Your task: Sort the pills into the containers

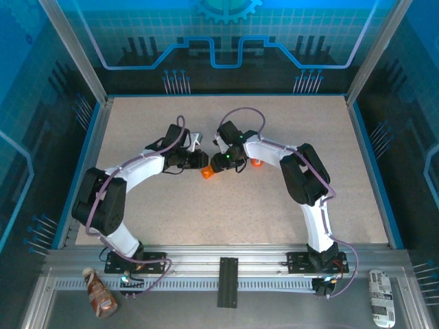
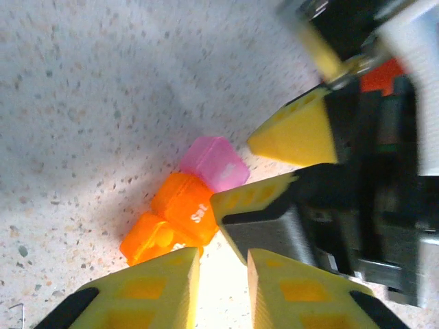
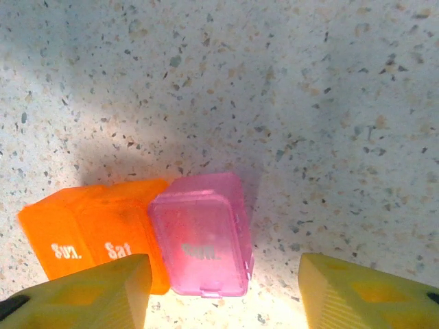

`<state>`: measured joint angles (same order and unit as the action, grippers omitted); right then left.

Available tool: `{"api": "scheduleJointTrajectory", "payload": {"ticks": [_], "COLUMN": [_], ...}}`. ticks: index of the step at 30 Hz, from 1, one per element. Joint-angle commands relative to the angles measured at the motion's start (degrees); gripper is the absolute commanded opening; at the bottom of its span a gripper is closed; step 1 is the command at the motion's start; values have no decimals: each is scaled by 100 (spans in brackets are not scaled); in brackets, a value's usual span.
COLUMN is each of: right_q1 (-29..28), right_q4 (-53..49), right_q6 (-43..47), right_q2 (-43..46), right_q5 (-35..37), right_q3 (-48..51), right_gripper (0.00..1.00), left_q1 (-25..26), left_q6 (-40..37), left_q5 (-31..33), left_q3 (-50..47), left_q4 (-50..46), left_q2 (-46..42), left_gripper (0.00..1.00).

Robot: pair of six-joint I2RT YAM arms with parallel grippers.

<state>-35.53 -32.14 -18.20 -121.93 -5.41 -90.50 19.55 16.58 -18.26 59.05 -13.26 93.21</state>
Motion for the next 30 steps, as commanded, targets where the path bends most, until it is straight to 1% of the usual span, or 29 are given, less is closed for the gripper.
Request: {"api": "scheduleJointTrajectory", "payload": {"ticks": [1, 8, 10, 12, 14, 15, 16, 17, 18, 21, 24, 25, 27, 30], "right_q1": [115, 223, 262, 364, 521, 621, 741, 856, 1002, 1492, 2011, 2185, 2515, 2991], "right_q4": [-375, -646, -636, -564, -485, -436, -366, -301, -207, 93, 303, 368, 494, 770], "right_q6": [51, 62, 41, -31, -109, -146, -181, -215, -254, -358, -330, -291, -281, -293], "right_q2": [-70, 31, 300, 667, 1079, 1317, 1550, 1752, 1975, 2703, 3338, 3565, 3995, 4609], "right_q5": [-171, -432, -467, -558, -648, -707, -768, -826, -909, -1104, -1165, -1168, -1125, -998], "right_q3": [-410, -1050, -1096, -1082, -1052, -1018, -970, -911, -818, -412, 85, 282, 648, 1294], "right_gripper": [60, 60, 61, 61, 62, 63, 65, 66, 68, 73, 82, 86, 100, 100], "left_q1": [-48, -68, -68, -82, -91, -96, -92, -101, -100, -118, -127, -127, -144, -187], "left_q6": [-41, -115, -148, -205, -246, -275, -294, -319, -358, -541, -846, -971, -1164, -1387], "left_q5": [32, 185, 273, 361, 493, 539, 615, 696, 782, 1084, 1448, 1594, 1929, 2429], "left_q3": [231, 401, 431, 447, 458, 463, 482, 513, 547, 591, 411, 292, 2, -410], "left_q4": [-63, -60, -37, 8, 85, 144, 186, 191, 191, 230, 476, 606, 952, 1362], "left_q2": [-329, -695, -895, -1112, -1350, -1476, -1592, -1689, -1792, -2056, -2350, -2453, -2644, -2818], "left_gripper": [29, 35, 38, 44, 55, 64, 76, 95, 99, 99, 99, 99, 99, 99]}}
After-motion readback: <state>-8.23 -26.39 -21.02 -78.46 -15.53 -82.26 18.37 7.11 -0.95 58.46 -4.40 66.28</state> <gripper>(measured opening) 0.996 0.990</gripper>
